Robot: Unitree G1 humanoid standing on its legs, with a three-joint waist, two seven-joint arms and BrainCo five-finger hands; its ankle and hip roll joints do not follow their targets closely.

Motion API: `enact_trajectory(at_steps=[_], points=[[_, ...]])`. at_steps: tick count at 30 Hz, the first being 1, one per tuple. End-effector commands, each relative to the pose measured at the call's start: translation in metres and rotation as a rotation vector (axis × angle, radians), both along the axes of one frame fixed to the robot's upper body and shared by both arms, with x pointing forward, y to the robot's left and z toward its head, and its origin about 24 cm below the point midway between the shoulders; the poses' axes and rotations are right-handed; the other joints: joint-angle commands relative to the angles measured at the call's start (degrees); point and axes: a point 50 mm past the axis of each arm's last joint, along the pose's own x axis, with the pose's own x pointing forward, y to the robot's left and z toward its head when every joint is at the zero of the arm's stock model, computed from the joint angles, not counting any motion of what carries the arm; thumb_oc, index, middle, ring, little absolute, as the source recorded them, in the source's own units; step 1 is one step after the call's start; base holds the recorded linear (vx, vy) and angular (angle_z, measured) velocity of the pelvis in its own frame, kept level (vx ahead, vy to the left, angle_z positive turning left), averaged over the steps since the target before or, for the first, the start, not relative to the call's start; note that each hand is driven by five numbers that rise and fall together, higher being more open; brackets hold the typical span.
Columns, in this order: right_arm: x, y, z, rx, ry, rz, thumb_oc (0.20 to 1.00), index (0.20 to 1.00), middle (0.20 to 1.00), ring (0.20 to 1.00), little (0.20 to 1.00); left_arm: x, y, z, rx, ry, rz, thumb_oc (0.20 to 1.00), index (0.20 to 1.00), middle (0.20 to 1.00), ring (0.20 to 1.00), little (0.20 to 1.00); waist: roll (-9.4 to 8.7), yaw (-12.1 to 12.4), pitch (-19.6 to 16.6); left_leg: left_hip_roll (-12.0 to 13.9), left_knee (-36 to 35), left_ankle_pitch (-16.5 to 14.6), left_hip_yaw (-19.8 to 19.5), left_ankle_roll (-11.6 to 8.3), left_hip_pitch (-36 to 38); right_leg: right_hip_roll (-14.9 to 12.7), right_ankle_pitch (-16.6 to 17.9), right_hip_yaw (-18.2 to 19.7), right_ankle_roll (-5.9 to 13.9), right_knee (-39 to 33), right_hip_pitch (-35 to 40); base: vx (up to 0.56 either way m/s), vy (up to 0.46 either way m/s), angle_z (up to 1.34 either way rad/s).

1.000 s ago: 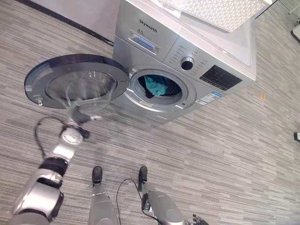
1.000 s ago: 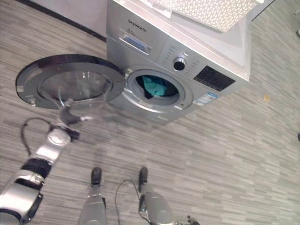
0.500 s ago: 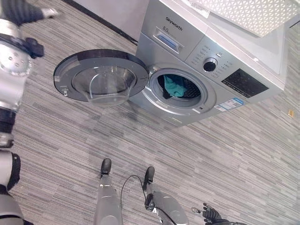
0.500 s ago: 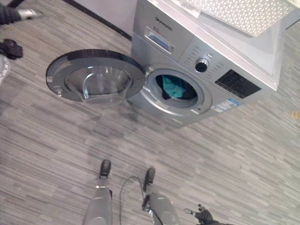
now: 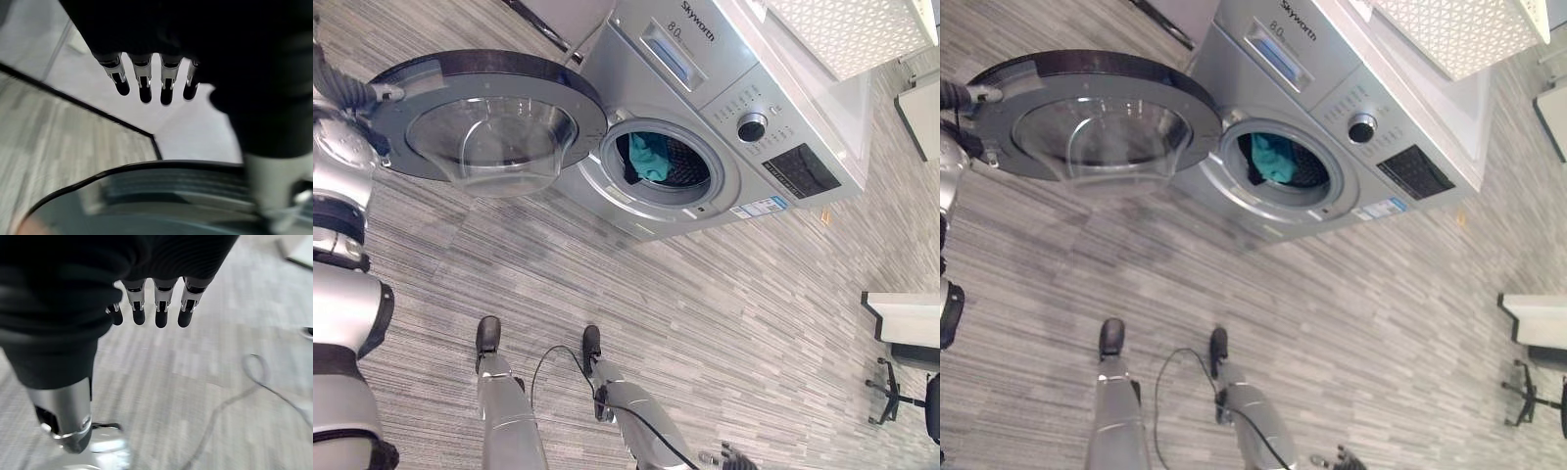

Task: Grab the laundry basket,head to the washer,open it,put in the laundry and shut it.

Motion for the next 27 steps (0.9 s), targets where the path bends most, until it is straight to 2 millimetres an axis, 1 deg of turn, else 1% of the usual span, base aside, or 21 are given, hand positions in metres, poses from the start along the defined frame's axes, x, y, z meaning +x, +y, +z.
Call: enact_trajectory(at_steps=[1, 2, 3, 4, 5, 6, 7, 8, 9, 11, 13, 15, 16, 18, 19, 20, 21, 22, 24, 26, 27], points=[[0.025, -0.023, 0.007, -0.057, -0.072, 0.005, 1.000, 1.000, 1.000, 1.000, 1.000, 0.007, -0.010, -0.015, 0.007, 0.049, -0.074, 1.000, 1.000, 1.000, 1.000, 1.000, 2.14, 0.4, 2.5, 0.5, -15.6, 2.5, 0.5, -2.76, 10.3, -3.6, -1.9, 0.8, 6.12, -1.7, 5.8, -0.01, -0.003, -0.14], [0.033, -0.023, 0.008, -0.062, -0.099, -0.008, 1.000, 1.000, 1.000, 1.000, 1.000, 0.016, -0.031, -0.042, -0.016, 0.096, -0.168, 1.000, 1.000, 1.000, 1.000, 1.000, 2.79, 1.2, 3.2, 0.4, -15.6, 2.4, 0.7, -2.61, 10.7, -3.7, -2.7, 0.3, 6.12, -1.3, 6.2, -0.01, -0.003, -0.10], [0.033, -0.023, 0.008, -0.062, -0.098, -0.008, 1.000, 1.000, 1.000, 1.000, 1.000, 0.016, -0.031, -0.042, -0.017, 0.096, -0.168, 1.000, 1.000, 1.000, 1.000, 1.000, 2.80, 1.2, 3.2, 0.4, -15.6, 2.4, 0.7, -2.61, 10.7, -3.7, -2.7, 0.3, 6.12, -1.3, 6.2, -0.05, 0.004, -0.04], [0.044, -0.022, 0.010, -0.070, -0.122, -0.009, 1.000, 1.000, 1.000, 1.000, 1.000, 0.024, -0.066, -0.065, -0.025, 0.112, -0.318, 1.000, 1.000, 1.000, 1.000, 1.000, 3.90, 2.5, 4.1, 0.4, -15.0, 2.4, 1.0, -2.47, 10.9, -4.0, -4.2, -1.0, 6.12, -0.8, 6.7, -0.04, 0.005, 0.00], [0.044, -0.022, 0.010, -0.070, -0.122, -0.009, 1.000, 1.000, 1.000, 1.000, 1.000, 0.024, -0.066, -0.065, -0.025, 0.112, -0.318, 1.000, 1.000, 1.000, 1.000, 1.000, 3.91, 2.5, 4.1, 0.4, -15.0, 2.4, 1.0, -2.47, 10.9, -4.0, -4.2, -1.0, 6.12, -0.8, 6.7, -0.06, -0.006, 0.00], [0.049, -0.022, 0.011, -0.077, -0.139, -0.009, 1.000, 1.000, 1.000, 1.000, 1.000, 0.026, -0.090, -0.074, -0.002, 0.117, -0.412, 1.000, 1.000, 1.000, 1.000, 1.000, 4.53, 3.2, 4.6, 0.0, -14.8, 2.4, 1.0, -2.34, 10.8, -4.2, -4.6, -1.4, 6.12, -0.5, 6.8, -0.05, -0.002, 0.00], [0.057, -0.024, 0.014, -0.087, -0.164, -0.028, 1.000, 1.000, 1.000, 1.000, 1.000, 0.021, -0.127, -0.101, -0.003, 0.154, -0.564, 1.000, 1.000, 1.000, 1.000, 1.000, 5.87, 4.7, 5.7, -0.4, -14.2, 2.6, 1.3, -2.21, 10.9, -4.7, -6.3, -3.0, 6.12, 0.1, 7.5, -0.08, -0.047, 0.01], [0.060, -0.023, 0.014, -0.087, -0.173, -0.032, 1.000, 1.000, 1.000, 1.000, 1.000, 0.017, -0.145, -0.118, -0.015, 0.182, -0.628, 1.000, 1.000, 1.000, 1.000, 1.000, 6.27, 5.5, 6.0, -0.4, -14.1, 2.6, 1.7, -2.27, 11.0, -4.9, -6.7, -4.1, 6.12, -0.1, 7.9, -0.06, -0.036, 0.14], [0.060, -0.024, 0.014, -0.088, -0.172, -0.032, 1.000, 1.000, 1.000, 1.000, 1.000, 0.017, -0.145, -0.119, -0.016, 0.183, -0.628, 1.000, 1.000, 1.000, 1.000, 1.000, 6.32, 5.5, 6.1, -0.4, -14.1, 2.6, 1.7, -2.27, 11.0, -4.8, -6.7, -4.1, 6.12, -0.1, 8.0, -0.07, -0.059, 0.14], [0.085, -0.031, 0.023, -0.111, -0.237, -0.071, 1.000, 1.000, 1.000, 1.000, 1.000, -0.004, -0.221, -0.172, -0.122, 0.282, -0.876, 1.000, 1.000, 1.000, 1.000, 1.000, 8.62, 7.9, 7.2, -0.6, -13.9, 2.6, 3.2, -2.48, 12.4, -5.4, -9.8, -6.7, 5.69, 0.0, 9.5, -0.11, -0.097, 0.13], [0.095, -0.030, 0.026, -0.117, -0.262, -0.066, 1.000, 1.000, 1.000, 1.000, 1.000, -0.014, -0.262, -0.196, -0.179, 0.360, -0.982, 1.000, 1.000, 1.000, 1.000, 1.000, 9.71, 8.1, 7.4, -0.4, -14.0, 2.9, 4.2, -2.63, 13.9, -5.2, -12.1, -6.9, 4.79, 0.5, 10.1, -0.08, -0.108, -0.12], [0.106, -0.026, 0.030, -0.112, -0.295, -0.078, 1.000, 1.000, 1.000, 1.000, 1.000, -0.028, -0.313, -0.210, -0.200, 0.421, -1.114, 1.000, 1.000, 1.000, 1.000, 1.000, 10.87, 7.9, 7.2, 0.1, -13.8, 3.1, 4.8, -2.94, 15.1, -4.8, -14.6, -6.9, 4.01, 1.4, 10.3, -0.03, -0.118, -0.29], [0.106, -0.027, 0.030, -0.113, -0.295, -0.080, 1.000, 1.000, 1.000, 1.000, 1.000, -0.028, -0.315, -0.210, -0.200, 0.420, -1.116, 1.000, 1.000, 1.000, 1.000, 1.000, 10.99, 8.1, 7.4, 0.1, -13.9, 3.1, 4.8, -2.97, 15.4, -4.7, -14.7, -6.8, 3.97, 1.6, 10.4, -0.02, -0.131, -0.18], [0.116, -0.025, 0.034, -0.107, -0.325, -0.116, 1.000, 1.000, 1.000, 1.000, 1.000, -0.053, -0.376, -0.218, -0.172, 0.491, -1.303, 1.000, 1.000, 1.000, 1.000, 1.000, 12.24, 7.0, 7.4, 1.0, -13.8, 3.6, 5.2, -3.68, 17.1, -3.7, -18.0, -5.7, 2.65, 3.2, 11.1, -0.03, -0.168, -0.12], [0.118, -0.027, 0.035, -0.118, -0.326, -0.104, 1.000, 1.000, 1.000, 1.000, 1.000, -0.057, -0.388, -0.221, -0.155, 0.517, -1.328, 1.000, 1.000, 1.000, 1.000, 1.000, 12.58, 6.4, 7.0, 1.1, -13.7, 3.8, 5.4, -3.69, 17.1, -3.6, -18.3, -5.5, 2.15, 3.5, 11.0, -0.04, -0.272, -0.12], [0.117, -0.031, 0.037, -0.142, -0.334, -0.080, 1.000, 1.000, 1.000, 1.000, 1.000, -0.081, -0.431, -0.209, -0.112, 0.500, -1.505, 1.000, 1.000, 1.000, 1.000, 1.000, 13.10, 4.8, 6.1, 1.9, -13.4, 4.0, 6.2, -4.05, 18.2, -2.7, -19.1, -4.7, 1.67, 3.8, 11.3, -0.01, -0.237, -0.21], [0.111, -0.035, 0.037, -0.156, -0.331, -0.055, 1.000, 1.000, 1.000, 1.000, 1.000, -0.094, -0.448, -0.199, -0.094, 0.481, -1.611, 1.000, 1.000, 1.000, 1.000, 1.000, 13.43, 3.9, 5.5, 2.5, -13.3, 3.9, 7.0, -4.37, 19.3, -2.1, -19.4, -3.9, 1.39, 3.8, 11.7, 0.00, -0.229, -0.28], [0.111, -0.035, 0.037, -0.157, -0.331, -0.055, 1.000, 1.000, 1.000, 1.000, 1.000, -0.094, -0.448, -0.199, -0.094, 0.481, -1.611, 1.000, 1.000, 1.000, 1.000, 1.000, 13.43, 3.9, 5.5, 2.5, -13.3, 3.9, 7.0, -4.37, 19.2, -2.1, -19.4, -3.8, 1.39, 3.8, 11.7, 0.01, -0.127, -0.41], [0.093, -0.053, 0.036, -0.200, -0.301, -0.024, 1.000, 1.000, 1.000, 1.000, 1.000, -0.105, -0.458, -0.191, -0.105, 0.484, -1.719, 1.000, 1.000, 1.000, 1.000, 1.000, 14.04, 1.7, 3.9, 3.7, -12.5, 3.6, 8.7, -4.85, 21.0, -1.1, -20.1, -2.7, 1.01, 3.4, 13.0, 0.04, -0.129, -0.51], [0.065, -0.080, 0.036, -0.264, -0.237, -0.029, 1.000, 1.000, 1.000, 1.000, 1.000, -0.100, -0.448, -0.203, -0.090, 0.536, -1.697, 1.000, 1.000, 1.000, 1.000, 1.000, 15.16, -0.8, 1.7, 5.1, -11.4, 3.3, 10.6, -5.69, 23.8, 0.0, -20.9, -1.7, 0.17, 3.0, 15.4, 0.08, -0.157, -0.59], [0.064, -0.080, 0.036, -0.264, -0.236, -0.028, 1.000, 1.000, 1.000, 1.000, 1.000, -0.100, -0.448, -0.203, -0.092, 0.537, -1.697, 1.000, 1.000, 1.000, 1.000, 1.000, 15.19, -0.8, 1.7, 5.1, -11.4, 3.2, 10.6, -5.72, 24.0, 0.0, -20.9, -1.7, 0.15, 2.9, 15.6, 0.07, -0.135, -0.52]])
